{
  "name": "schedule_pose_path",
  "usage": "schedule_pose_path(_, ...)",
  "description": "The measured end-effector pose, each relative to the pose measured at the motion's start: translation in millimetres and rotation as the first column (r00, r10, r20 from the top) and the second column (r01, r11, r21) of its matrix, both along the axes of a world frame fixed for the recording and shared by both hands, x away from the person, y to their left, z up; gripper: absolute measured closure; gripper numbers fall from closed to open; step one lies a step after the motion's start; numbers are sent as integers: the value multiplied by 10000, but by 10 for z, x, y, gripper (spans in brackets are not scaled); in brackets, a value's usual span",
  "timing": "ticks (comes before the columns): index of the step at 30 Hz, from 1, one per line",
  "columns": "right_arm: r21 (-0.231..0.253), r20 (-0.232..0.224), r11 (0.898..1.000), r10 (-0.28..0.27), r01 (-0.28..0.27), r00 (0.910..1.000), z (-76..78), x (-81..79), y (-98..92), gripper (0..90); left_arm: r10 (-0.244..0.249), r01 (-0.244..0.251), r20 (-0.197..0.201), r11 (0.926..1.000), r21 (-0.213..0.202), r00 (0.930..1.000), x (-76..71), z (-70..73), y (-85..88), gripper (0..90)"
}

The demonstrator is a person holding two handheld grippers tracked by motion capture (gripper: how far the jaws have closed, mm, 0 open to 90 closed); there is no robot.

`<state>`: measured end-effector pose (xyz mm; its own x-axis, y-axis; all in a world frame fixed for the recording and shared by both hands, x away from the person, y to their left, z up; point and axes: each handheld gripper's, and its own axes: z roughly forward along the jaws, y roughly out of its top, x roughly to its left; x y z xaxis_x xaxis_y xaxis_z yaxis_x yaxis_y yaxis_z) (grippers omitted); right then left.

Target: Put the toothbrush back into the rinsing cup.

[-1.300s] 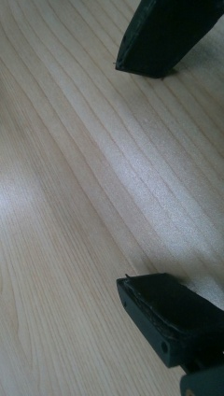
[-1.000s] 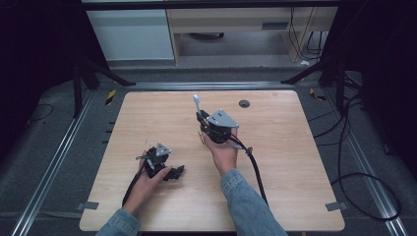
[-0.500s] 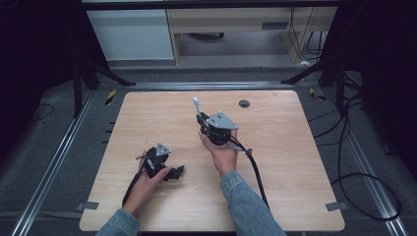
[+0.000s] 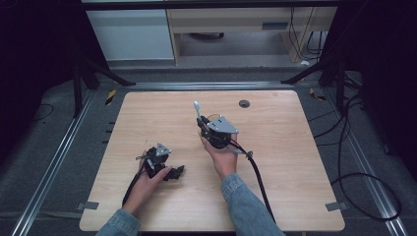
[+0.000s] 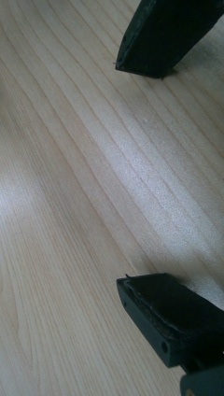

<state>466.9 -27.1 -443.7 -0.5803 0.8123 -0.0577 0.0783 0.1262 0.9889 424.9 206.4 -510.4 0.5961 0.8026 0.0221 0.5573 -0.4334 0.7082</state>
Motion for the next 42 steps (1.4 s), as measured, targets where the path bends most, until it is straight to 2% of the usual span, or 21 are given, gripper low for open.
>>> schedule_pose_path(10,172,-24,9999,18,-17,10000,-60,0,-2,792,1,-1,0,10000,0,10000,0,0,0,0)
schedule_pose_path(42,187,36,9998,119,-120,9999,-150,8,-3,792,1,-1,0,10000,2,10000,0,0,0,0)
